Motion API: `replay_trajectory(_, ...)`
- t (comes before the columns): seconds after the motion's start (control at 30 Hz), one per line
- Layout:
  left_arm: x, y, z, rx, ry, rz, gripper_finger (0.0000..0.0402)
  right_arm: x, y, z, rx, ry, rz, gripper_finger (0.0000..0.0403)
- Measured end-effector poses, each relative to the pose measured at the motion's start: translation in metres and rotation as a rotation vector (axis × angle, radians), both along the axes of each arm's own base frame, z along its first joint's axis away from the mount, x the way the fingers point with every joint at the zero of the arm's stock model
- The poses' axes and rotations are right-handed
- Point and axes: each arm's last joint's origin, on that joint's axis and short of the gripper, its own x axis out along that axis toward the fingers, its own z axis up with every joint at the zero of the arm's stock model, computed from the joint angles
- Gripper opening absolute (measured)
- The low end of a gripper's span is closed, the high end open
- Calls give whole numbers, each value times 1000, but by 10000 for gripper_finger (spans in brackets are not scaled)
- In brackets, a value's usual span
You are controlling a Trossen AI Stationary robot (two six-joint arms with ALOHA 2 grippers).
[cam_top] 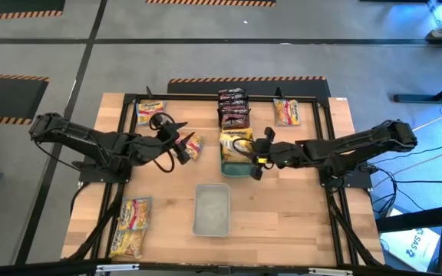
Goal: Sort Maruchan noodles
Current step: Put the yellow noodle pack into the green bin
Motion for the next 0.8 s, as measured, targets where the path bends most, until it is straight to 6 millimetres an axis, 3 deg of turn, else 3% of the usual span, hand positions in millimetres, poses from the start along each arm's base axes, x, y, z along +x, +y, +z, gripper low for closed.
replay_trajectory(0.23,0,0,0,-1,1,-3,190,-8,-3,12,21,-48,-21,90)
replay_trajectory(0.63,0,0,0,-1,1,-4,190,-12,2,3,88,44,29,92)
replay_trajectory(0.8,0,0,0,-1,1,-4,190,-13,8,4,53,71,161,92)
